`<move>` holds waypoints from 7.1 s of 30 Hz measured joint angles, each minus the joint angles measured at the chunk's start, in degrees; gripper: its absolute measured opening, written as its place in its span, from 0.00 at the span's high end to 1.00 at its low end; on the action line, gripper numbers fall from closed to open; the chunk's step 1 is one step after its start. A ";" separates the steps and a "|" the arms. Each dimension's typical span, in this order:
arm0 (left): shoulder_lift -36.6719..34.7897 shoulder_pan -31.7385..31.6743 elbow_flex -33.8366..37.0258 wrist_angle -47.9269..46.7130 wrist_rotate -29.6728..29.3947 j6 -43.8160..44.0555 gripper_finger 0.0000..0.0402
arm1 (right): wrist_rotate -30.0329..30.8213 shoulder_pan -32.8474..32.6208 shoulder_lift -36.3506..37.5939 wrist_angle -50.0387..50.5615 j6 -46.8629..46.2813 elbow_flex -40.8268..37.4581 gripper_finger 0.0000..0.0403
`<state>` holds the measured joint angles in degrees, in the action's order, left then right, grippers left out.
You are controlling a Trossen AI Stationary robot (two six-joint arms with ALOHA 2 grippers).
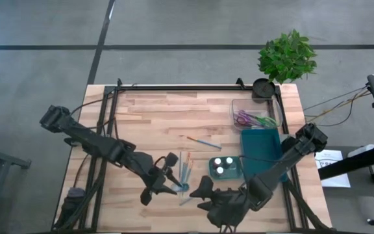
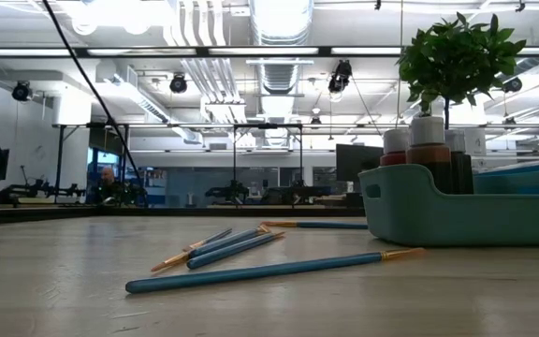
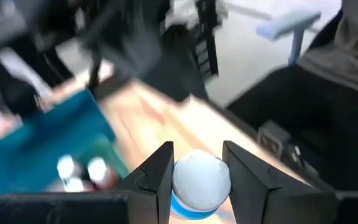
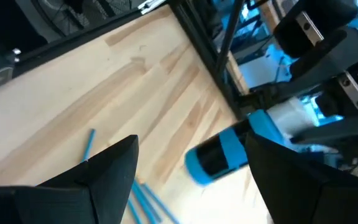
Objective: Pick & Place Paint Supplies
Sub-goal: Put the blue paint bottle into the green bin
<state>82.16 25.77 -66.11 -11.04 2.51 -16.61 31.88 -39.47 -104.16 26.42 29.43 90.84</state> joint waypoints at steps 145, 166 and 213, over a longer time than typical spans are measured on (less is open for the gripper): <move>-22.22 0.41 -8.50 -35.57 -20.93 8.14 0.60 | -28.46 16.22 -23.96 36.27 -21.56 26.02 0.28; -22.17 0.41 -8.50 -35.62 -20.88 8.77 0.60 | -31.31 16.88 -23.96 33.77 -20.61 23.02 0.57; -22.17 0.43 -8.50 -38.15 -19.62 10.37 0.60 | -31.99 16.78 -23.82 35.76 -21.21 25.99 0.44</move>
<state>59.99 26.20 -74.61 -49.19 -17.11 -6.24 -0.10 -22.69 -127.98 62.18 8.22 116.82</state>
